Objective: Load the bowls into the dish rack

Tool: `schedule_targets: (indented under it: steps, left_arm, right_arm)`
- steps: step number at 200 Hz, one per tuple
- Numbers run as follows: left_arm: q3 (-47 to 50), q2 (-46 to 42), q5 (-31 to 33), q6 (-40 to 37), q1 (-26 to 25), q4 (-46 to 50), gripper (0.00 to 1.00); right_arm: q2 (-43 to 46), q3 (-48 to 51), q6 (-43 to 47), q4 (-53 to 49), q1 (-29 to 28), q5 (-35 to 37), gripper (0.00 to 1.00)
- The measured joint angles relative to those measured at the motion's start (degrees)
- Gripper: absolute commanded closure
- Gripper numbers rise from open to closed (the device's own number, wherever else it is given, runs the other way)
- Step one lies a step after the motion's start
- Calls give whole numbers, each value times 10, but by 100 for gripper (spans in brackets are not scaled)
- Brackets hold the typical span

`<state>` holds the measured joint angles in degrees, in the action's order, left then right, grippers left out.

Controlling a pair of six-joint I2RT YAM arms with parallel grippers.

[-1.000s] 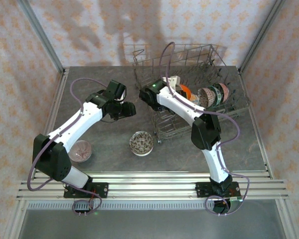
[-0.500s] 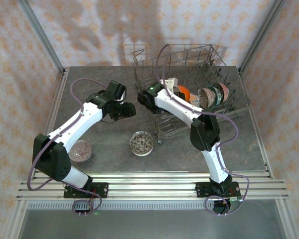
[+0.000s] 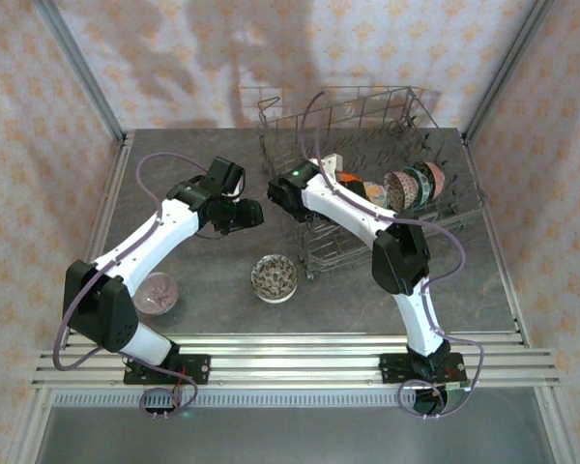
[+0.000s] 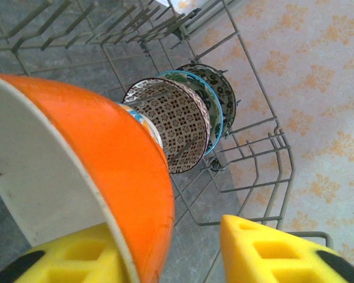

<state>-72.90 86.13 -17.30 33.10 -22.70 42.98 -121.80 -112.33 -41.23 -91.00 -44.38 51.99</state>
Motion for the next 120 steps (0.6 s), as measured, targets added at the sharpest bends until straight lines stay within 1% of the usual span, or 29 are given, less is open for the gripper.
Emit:
schedule_targets:
  steps: [4,47,120]
  left_arm:
    - [0,0,0,0,0,0,45]
    - [0,0,3,0,0,0,45]
    - [14,-2,16,11,0,0,45]
  right_arm:
    - [2,3,7,3,0,-3,52]
    - [25,35,63,48,1,-35,41]
    - [41,61,162,137,13,-117,34]
